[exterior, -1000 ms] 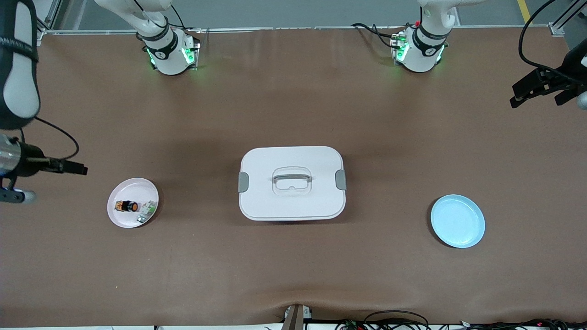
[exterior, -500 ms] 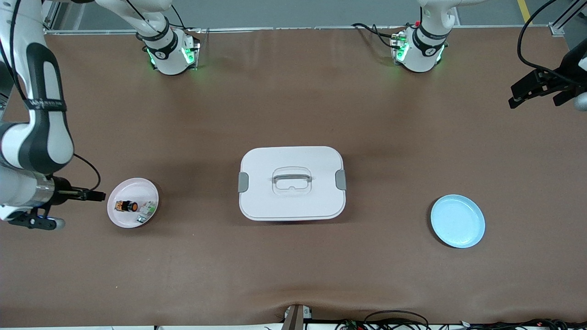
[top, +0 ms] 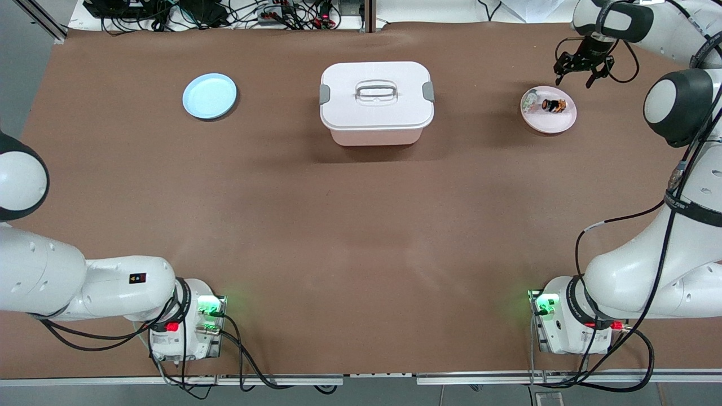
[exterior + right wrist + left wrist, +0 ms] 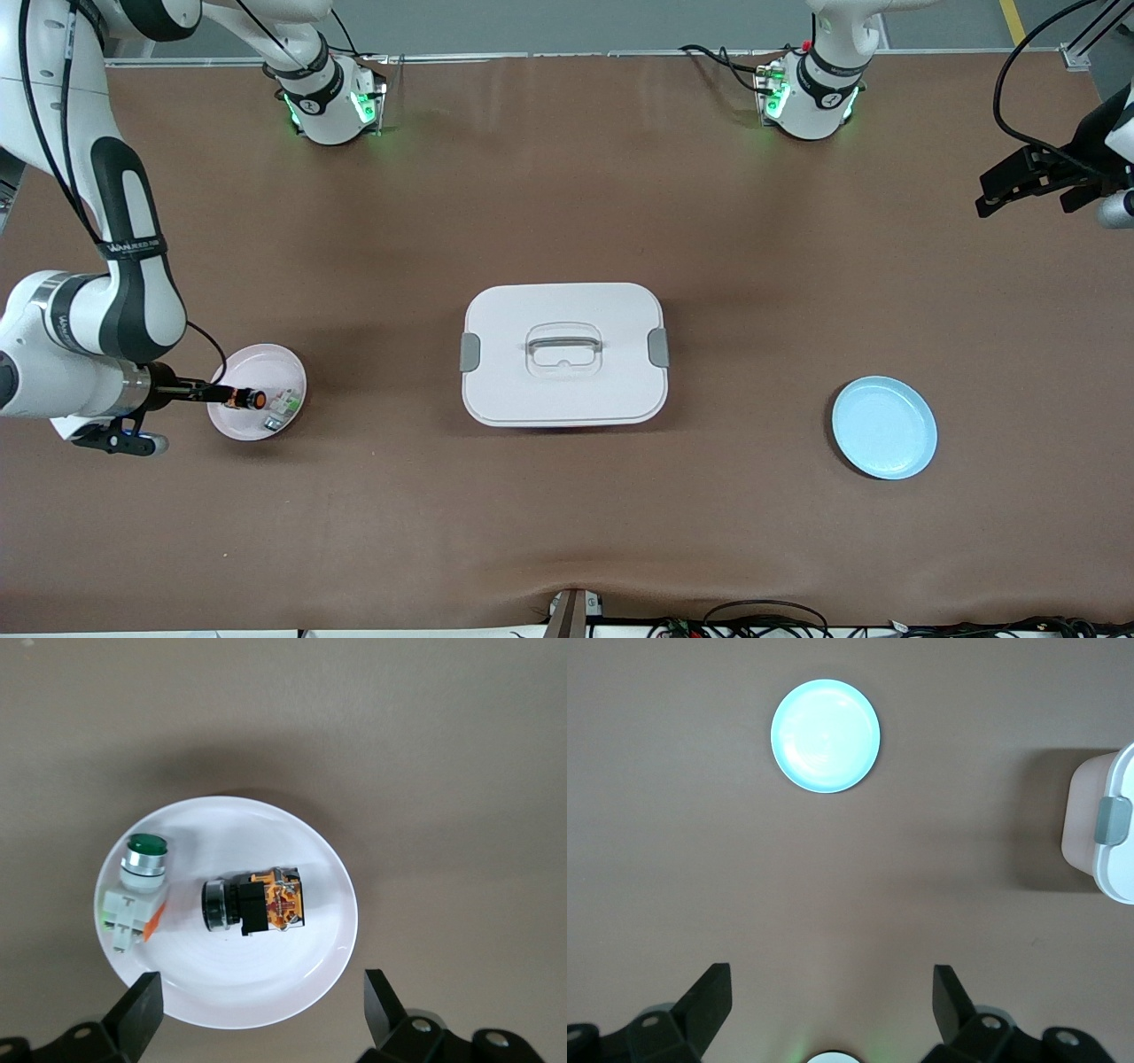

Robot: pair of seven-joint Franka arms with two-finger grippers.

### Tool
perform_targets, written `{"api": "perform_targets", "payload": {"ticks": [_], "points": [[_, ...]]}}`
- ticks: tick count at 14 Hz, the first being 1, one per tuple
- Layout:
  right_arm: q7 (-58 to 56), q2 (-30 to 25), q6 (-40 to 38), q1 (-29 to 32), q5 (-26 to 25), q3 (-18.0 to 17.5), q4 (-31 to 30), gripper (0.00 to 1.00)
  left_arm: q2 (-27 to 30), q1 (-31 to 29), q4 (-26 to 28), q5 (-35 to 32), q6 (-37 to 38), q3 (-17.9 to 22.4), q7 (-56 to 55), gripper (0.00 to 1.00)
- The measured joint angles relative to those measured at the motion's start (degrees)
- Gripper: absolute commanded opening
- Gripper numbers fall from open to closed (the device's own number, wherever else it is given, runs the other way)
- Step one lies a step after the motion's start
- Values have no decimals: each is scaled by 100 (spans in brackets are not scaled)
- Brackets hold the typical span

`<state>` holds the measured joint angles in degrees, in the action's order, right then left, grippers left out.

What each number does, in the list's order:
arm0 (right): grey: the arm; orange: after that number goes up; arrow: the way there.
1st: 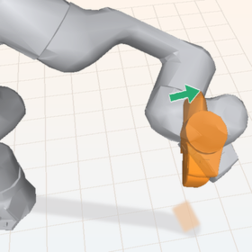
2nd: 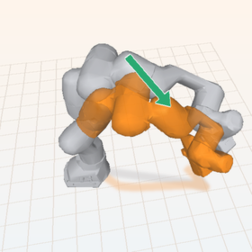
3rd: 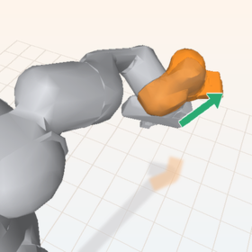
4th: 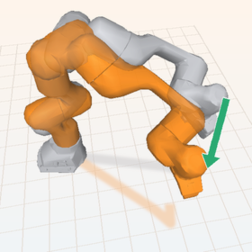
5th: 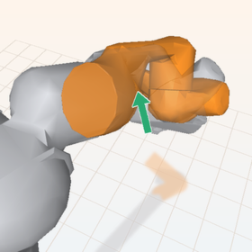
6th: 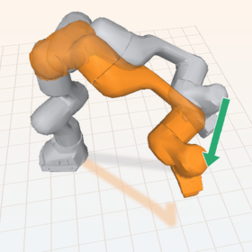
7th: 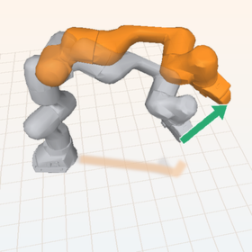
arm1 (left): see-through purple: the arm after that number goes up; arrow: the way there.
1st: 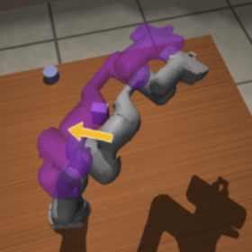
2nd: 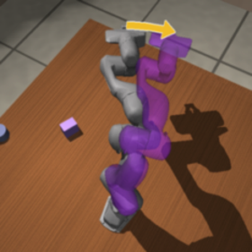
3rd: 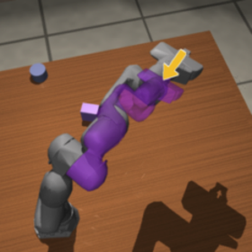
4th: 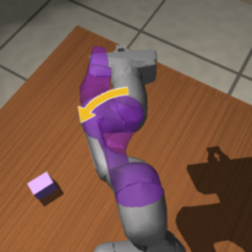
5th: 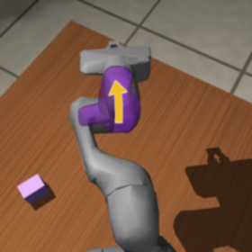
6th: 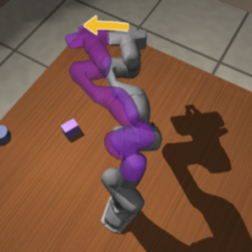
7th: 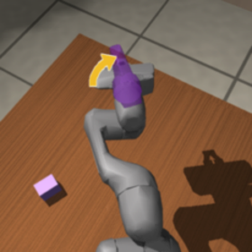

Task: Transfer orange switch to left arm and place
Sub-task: 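Close the right gripper on the black-orange switch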

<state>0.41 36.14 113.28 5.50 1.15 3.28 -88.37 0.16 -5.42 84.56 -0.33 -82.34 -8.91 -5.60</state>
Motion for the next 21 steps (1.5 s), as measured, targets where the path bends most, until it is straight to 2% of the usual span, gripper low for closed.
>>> {"api": "perform_targets", "payload": {"ticks": [7,21], "points": [[0,307,619,-11,0,-21,-169,100,-67,-4,0,0,-1,0,0,100],[0,528,1121,-40,0,-33,-389,100,-76,-47,-18,0,-105,9,0,100]]}}
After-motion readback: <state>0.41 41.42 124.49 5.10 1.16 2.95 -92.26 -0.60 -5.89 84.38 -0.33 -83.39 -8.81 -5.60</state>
